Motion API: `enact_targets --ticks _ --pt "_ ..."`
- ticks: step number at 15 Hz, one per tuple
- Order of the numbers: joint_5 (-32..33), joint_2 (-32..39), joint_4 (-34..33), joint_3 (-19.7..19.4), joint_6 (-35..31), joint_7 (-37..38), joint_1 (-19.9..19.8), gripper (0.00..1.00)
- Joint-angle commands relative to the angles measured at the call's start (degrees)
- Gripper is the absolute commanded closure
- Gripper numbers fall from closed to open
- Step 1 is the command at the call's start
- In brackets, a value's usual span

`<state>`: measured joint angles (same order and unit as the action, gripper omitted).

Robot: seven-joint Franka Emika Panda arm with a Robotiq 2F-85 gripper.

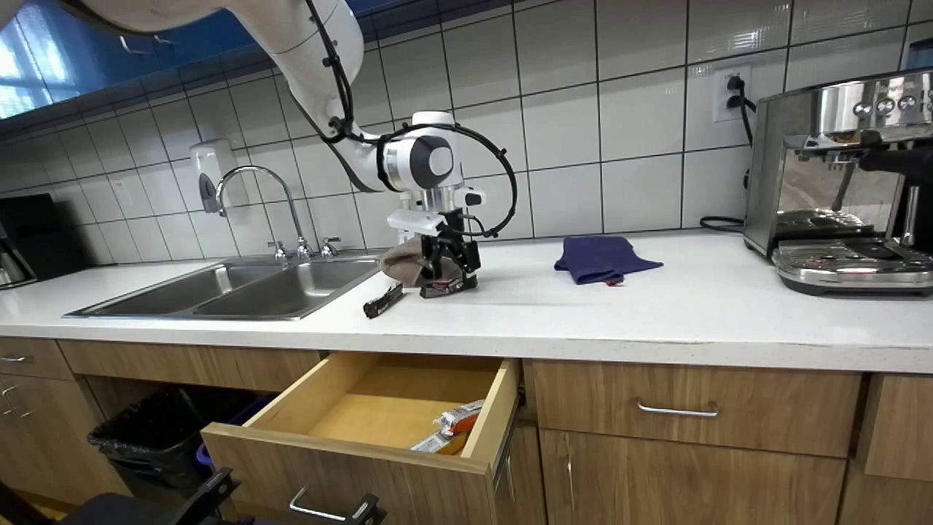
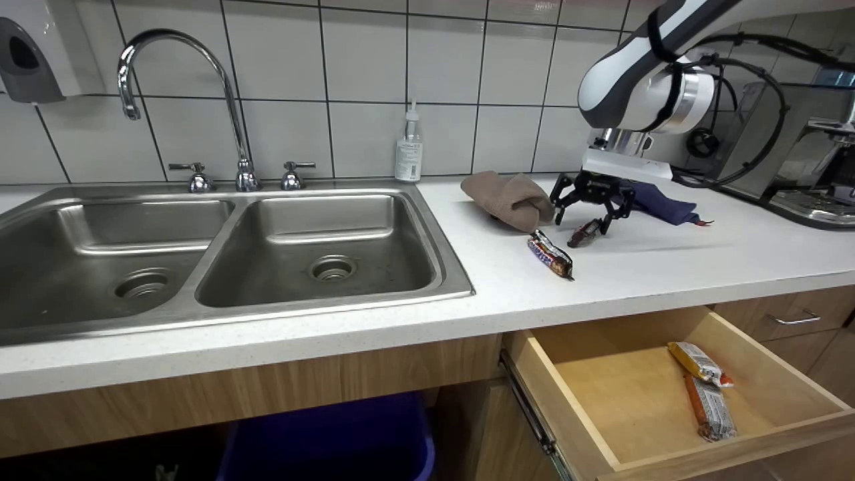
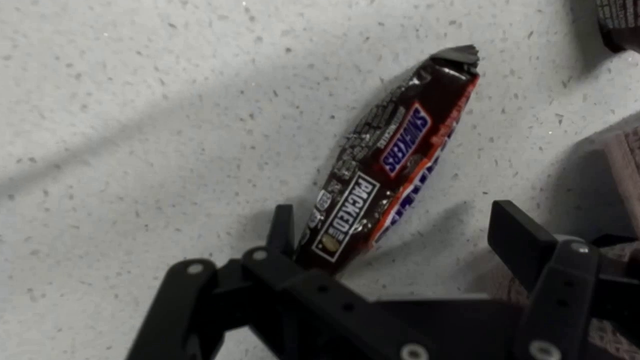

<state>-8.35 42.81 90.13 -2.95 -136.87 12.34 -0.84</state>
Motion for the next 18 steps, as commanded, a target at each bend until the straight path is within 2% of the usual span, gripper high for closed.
enact_targets --ticks 1,4,5,6,7,14,15,18 --pt "0.77 2.18 -4.33 -0.46 3.49 1.73 0.30 0.00" --pt "0.75 2.83 -5.21 -0.47 3.98 1.64 0.22 0.00" --pt "0.74 2.96 -5.39 -0.45 4.05 1.56 0.19 0.25" --pt "0.75 3.14 -5.63 -0.46 4.15 1.50 0.16 0.26" --pt "0.73 3.23 -5.79 -0.45 4.23 1.44 0.11 0.33" --pt "0.67 2.32 -5.40 -0.77 4.33 1.06 -0.13 0.88" --pt "0.60 1.91 -4.87 -0.68 4.07 0.90 -0.15 0.93" --pt "0.34 0.42 -2.96 -0.38 3.06 0.37 -0.24 0.94"
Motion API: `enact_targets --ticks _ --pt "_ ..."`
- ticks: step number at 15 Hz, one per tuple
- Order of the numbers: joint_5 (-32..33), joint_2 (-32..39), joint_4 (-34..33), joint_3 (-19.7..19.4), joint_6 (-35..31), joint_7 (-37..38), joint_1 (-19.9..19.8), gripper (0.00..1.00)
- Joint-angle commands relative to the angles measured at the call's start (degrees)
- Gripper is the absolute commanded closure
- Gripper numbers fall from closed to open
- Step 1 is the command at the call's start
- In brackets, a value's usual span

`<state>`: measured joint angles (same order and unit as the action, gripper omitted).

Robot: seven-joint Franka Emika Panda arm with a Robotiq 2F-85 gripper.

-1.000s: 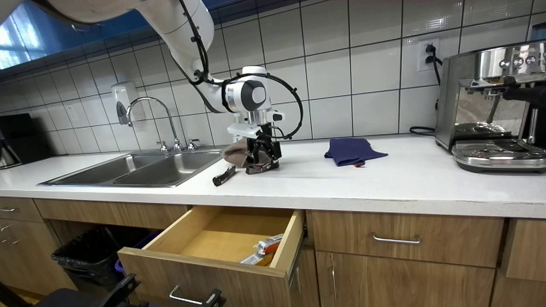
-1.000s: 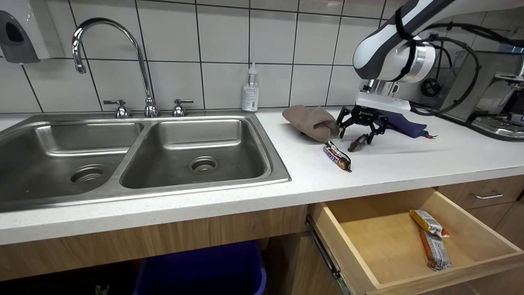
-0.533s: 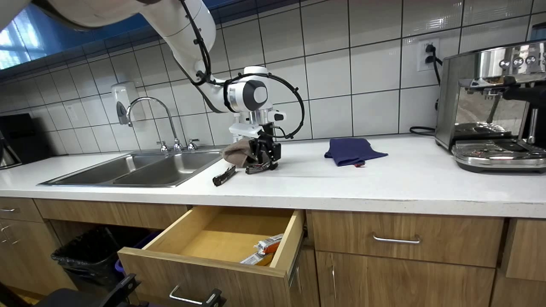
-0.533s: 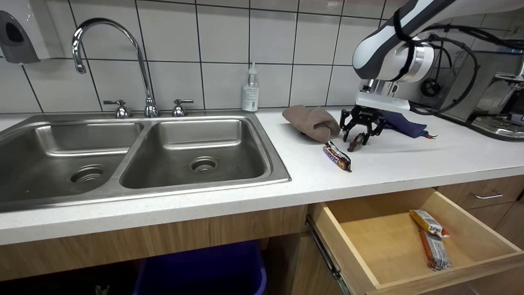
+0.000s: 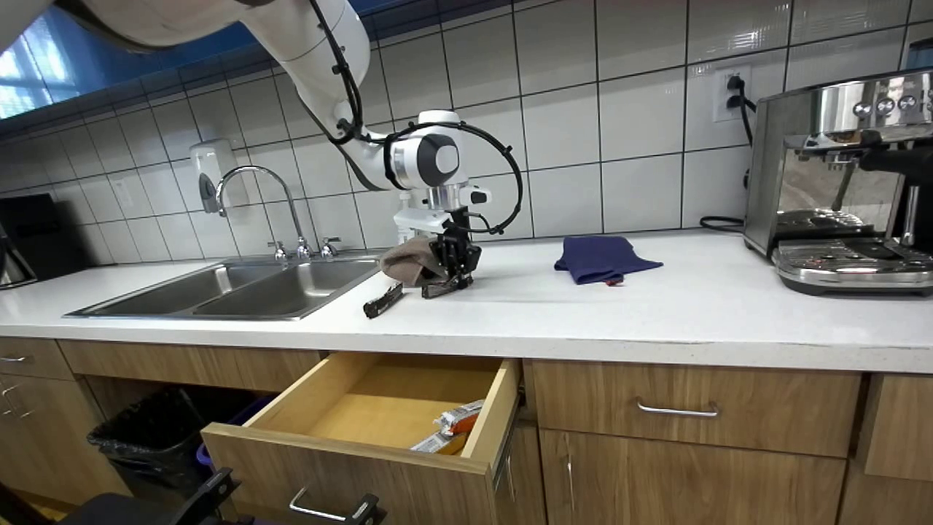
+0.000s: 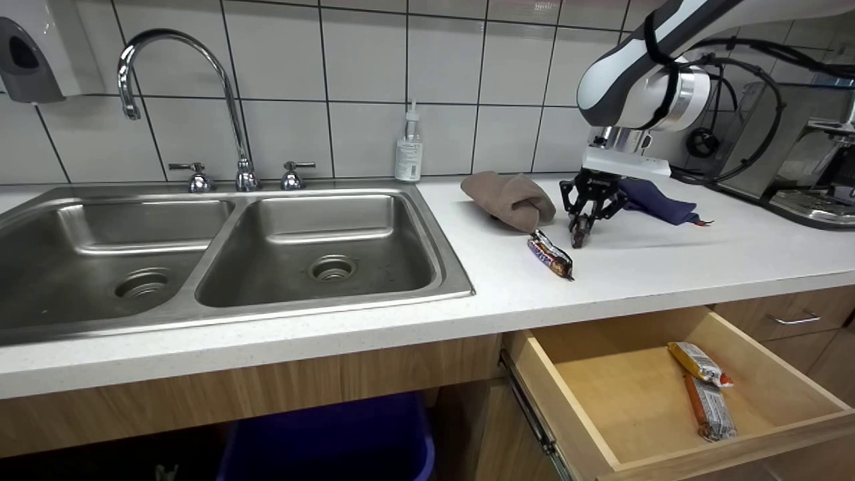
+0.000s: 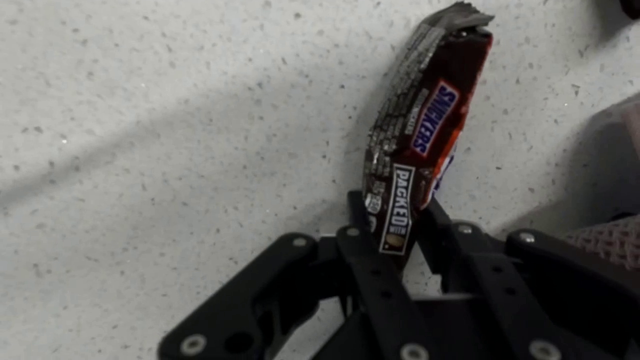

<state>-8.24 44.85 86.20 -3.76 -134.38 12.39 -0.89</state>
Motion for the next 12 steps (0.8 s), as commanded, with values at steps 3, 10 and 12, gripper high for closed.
enact_targets --ticks 3,10,12 --pt "0.01 -3.41 3.35 0.67 -0.72 -0.06 -0.22 0.94" --pt "-0.41 -10.37 13.60 0.99 -4.98 -0.37 0.00 0.94" --pt "-0.33 -12.69 17.40 0.90 -6.51 -0.27 0.21 0.94"
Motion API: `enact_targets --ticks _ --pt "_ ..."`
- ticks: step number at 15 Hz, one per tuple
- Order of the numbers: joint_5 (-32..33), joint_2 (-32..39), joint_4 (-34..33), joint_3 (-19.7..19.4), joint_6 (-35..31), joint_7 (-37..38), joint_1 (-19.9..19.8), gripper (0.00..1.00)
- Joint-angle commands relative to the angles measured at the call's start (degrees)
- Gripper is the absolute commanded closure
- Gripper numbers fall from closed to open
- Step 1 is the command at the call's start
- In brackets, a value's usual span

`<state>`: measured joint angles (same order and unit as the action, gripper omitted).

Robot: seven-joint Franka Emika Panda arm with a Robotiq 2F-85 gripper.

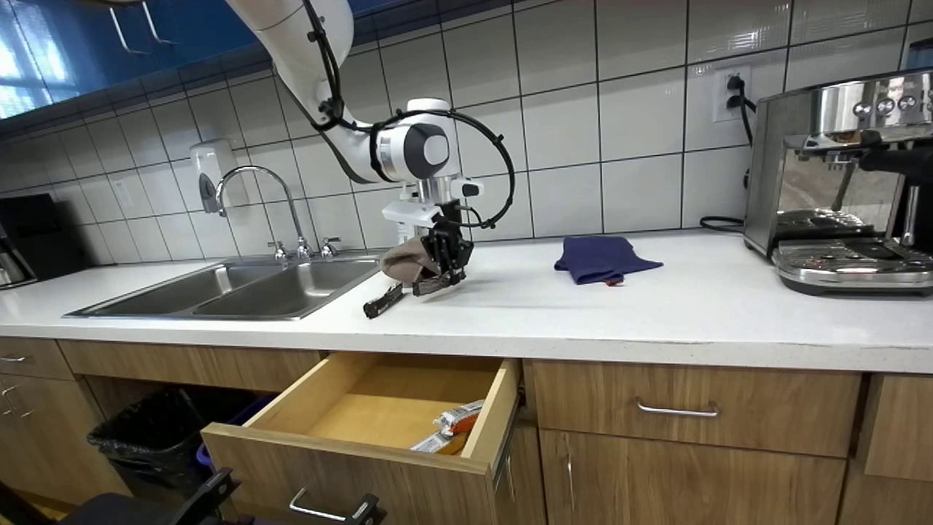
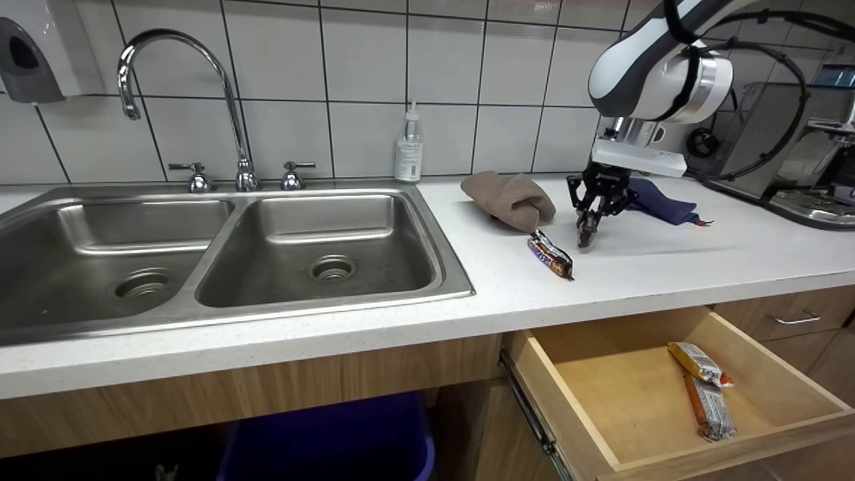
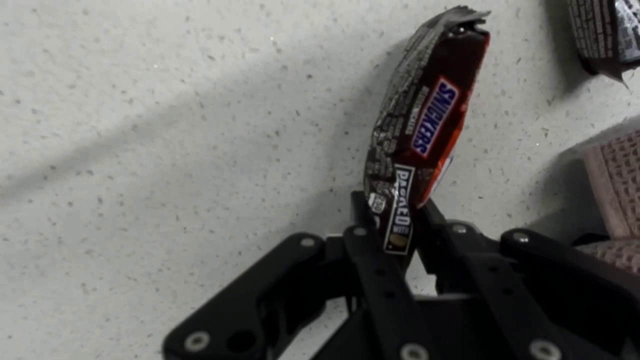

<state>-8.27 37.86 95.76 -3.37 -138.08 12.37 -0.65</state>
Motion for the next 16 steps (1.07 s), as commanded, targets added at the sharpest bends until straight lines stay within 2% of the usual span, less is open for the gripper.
enact_targets --ticks 1,16 --pt "-0.37 -6.96 9.91 0.53 -3.70 -0.26 0.01 0.94" --pt "-0.74 -24.94 38.55 0.56 -15.80 -0.08 0.54 0.94"
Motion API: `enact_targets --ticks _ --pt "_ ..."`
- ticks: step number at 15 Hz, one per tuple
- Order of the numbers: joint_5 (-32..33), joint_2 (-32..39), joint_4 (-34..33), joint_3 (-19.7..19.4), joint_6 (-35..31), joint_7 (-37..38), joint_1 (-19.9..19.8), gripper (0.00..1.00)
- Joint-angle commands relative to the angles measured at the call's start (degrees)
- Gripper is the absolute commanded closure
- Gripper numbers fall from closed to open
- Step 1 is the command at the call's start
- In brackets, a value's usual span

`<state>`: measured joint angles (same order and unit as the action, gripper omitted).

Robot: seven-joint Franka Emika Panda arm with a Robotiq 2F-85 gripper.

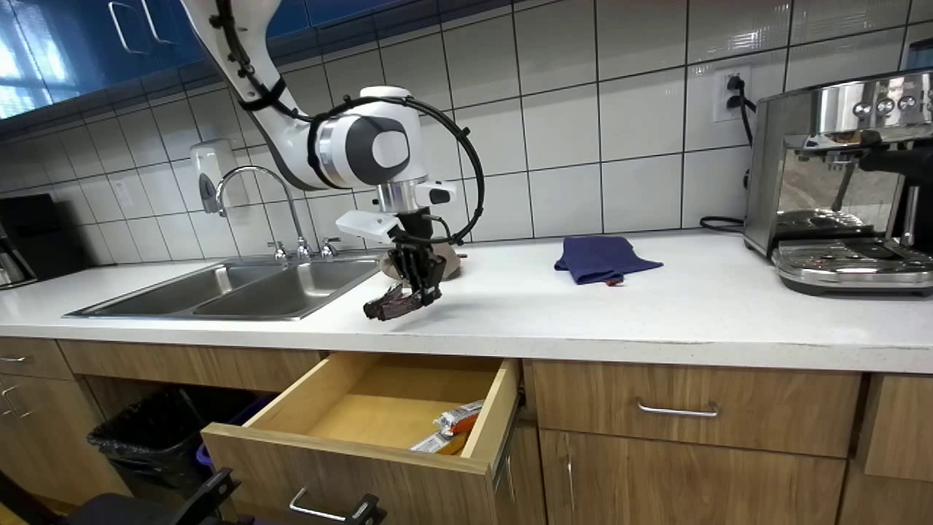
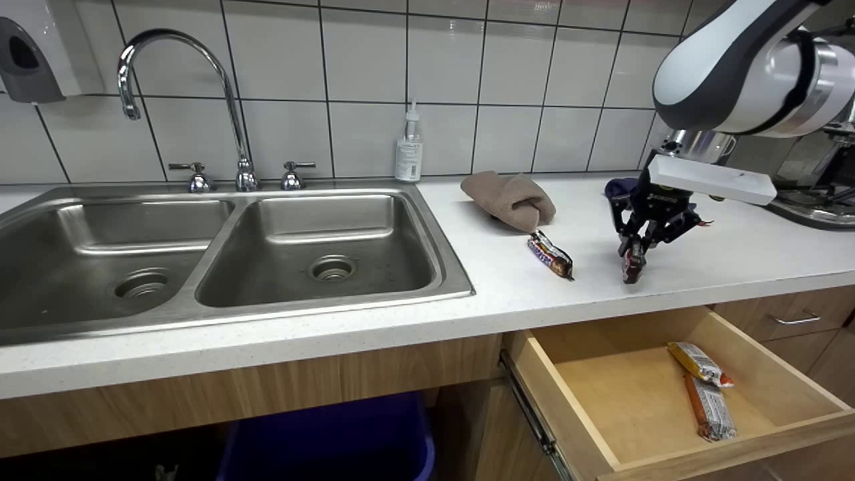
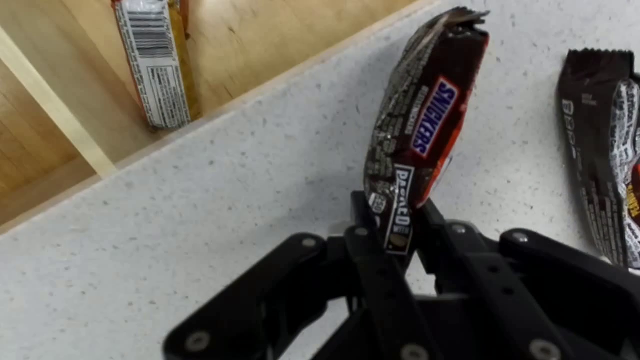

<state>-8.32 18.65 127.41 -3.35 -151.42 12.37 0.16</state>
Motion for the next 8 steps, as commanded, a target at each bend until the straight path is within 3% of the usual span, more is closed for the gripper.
enact_targets --ticks 1,8 --pt "-0.76 -6.80 8.54 0.55 -3.05 -0.08 -0.29 0.94" --pt "-1.06 -13.10 19.13 0.28 -6.47 -0.21 -0.79 0.94"
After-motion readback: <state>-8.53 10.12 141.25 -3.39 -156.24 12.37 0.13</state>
